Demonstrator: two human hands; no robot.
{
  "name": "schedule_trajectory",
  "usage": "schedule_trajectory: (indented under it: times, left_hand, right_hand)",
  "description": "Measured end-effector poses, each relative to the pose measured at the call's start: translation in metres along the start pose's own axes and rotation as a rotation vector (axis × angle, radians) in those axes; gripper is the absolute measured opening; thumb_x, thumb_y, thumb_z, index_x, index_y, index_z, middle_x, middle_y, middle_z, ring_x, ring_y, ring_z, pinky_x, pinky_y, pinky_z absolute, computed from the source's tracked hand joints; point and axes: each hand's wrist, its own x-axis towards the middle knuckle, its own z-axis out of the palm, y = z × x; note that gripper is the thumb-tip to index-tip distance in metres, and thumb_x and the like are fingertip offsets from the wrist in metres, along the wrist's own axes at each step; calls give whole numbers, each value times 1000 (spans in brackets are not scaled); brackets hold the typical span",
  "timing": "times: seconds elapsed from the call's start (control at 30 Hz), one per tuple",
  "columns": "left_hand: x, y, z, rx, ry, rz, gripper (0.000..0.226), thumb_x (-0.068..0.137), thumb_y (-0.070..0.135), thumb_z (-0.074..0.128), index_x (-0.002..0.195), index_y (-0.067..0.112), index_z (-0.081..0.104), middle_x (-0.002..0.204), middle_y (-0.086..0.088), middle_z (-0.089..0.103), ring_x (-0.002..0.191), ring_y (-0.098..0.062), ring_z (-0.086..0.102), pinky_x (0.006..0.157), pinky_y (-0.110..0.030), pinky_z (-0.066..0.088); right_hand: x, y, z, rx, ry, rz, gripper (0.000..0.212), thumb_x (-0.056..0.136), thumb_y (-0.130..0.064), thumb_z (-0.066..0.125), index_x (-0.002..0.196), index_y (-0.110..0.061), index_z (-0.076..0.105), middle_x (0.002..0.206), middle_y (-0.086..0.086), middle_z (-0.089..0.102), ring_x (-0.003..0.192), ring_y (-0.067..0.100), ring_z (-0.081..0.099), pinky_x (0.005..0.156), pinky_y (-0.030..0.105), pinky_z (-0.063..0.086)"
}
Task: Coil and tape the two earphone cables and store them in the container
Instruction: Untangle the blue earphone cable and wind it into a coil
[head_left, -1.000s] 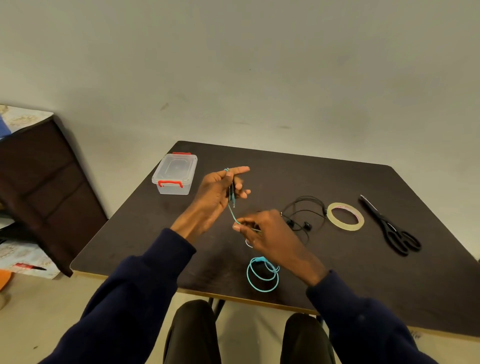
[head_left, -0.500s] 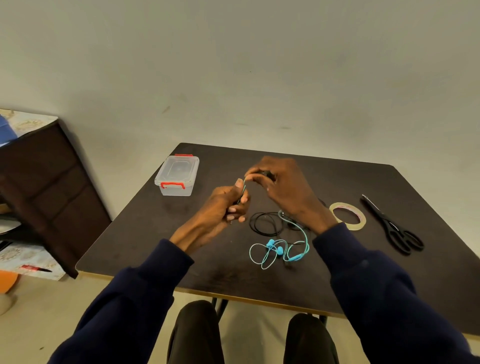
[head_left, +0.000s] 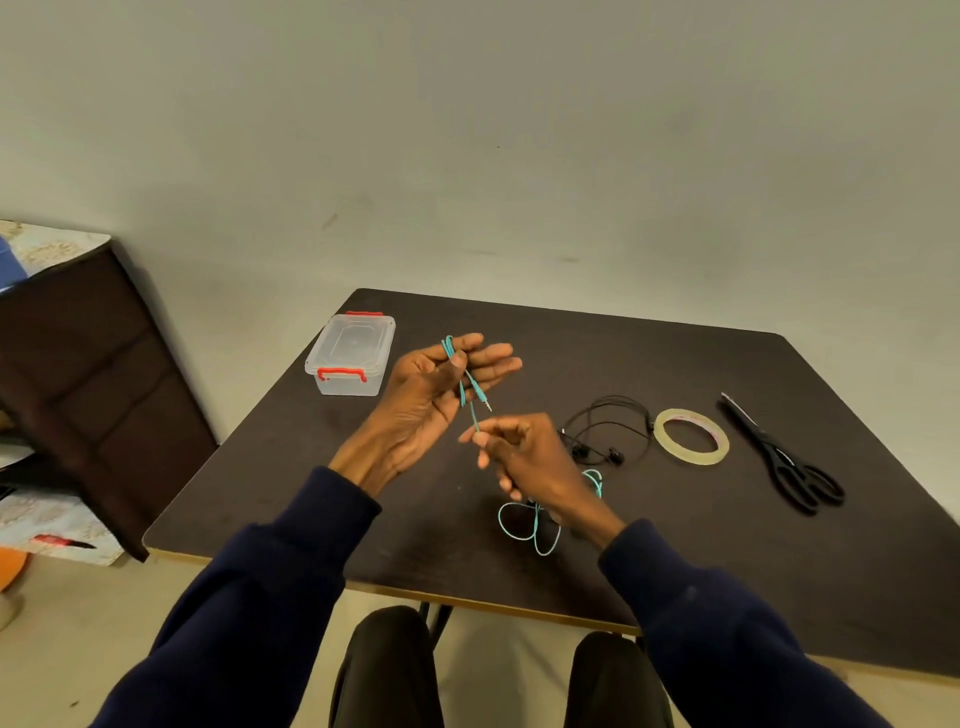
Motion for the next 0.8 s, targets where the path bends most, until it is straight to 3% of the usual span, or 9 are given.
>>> schedule_trajectory:
  times: [0.13,0.23,0.3,0.47,0.57,0.63,0.73,0.8]
  left_hand:
    - [4,-10,-7,198,30,90,28,97,3,46,122,-7,55,126,-27,64,118,-42,62,102,-43,51]
    - [6,-17,-11,499,60,117,28,104,2,39,122,-9,57,109,-23,70,98,-35,71,91,-35,56]
    - [5,-20,-11,636,63,63,29,105,5,38,120,-4,62,94,-18,71,84,-26,69,81,-31,55]
    - [-8,-26,-1,789,26,58,43,101,19,31,78,15,67,69,-17,62,60,-20,53,56,-30,44]
    - [-13,-23,5,645,15,-51,53,105,39,29,78,18,70,69,-26,57,53,-18,45,52,-30,38]
    - [-16,-19,6,427,-40,-162,56,105,47,31,79,10,65,59,-17,45,49,-16,36,54,-31,40]
    - [-20,-9,7,156,-168,-218,40,107,28,35,79,9,56,52,1,34,45,-11,28,53,-26,39]
    - [-20,-1,10,-11,-202,-198,31,105,15,34,84,10,55,54,3,41,43,-7,35,54,-24,41]
  right_hand:
    - [-8,-9,4,-387,-50,-229,21,102,-21,59,105,-12,77,70,2,71,51,3,59,54,12,43]
    - [-12,-20,-4,-586,-81,-355,25,102,-26,58,89,-13,75,69,-3,67,58,9,60,60,29,51]
    - [-10,-30,-14,-683,-3,-446,20,100,-27,60,92,-17,75,75,-5,68,61,7,58,61,36,52]
    - [0,-56,-35,-818,146,-655,6,90,-26,74,92,-24,79,81,-8,73,64,2,60,60,23,51]
    - [11,-65,-44,-847,191,-725,10,90,-25,74,95,-17,78,85,-4,74,70,7,65,65,26,56]
    - [19,-68,-48,-767,191,-720,12,91,-25,72,96,-16,78,86,-5,73,74,5,64,67,24,54]
    - [27,-68,-51,-514,192,-640,11,91,-22,72,96,-14,78,86,-5,73,75,5,66,68,17,50]
    - [31,-62,-48,-353,181,-556,13,93,-23,70,96,-13,78,81,-2,74,73,10,69,66,24,54]
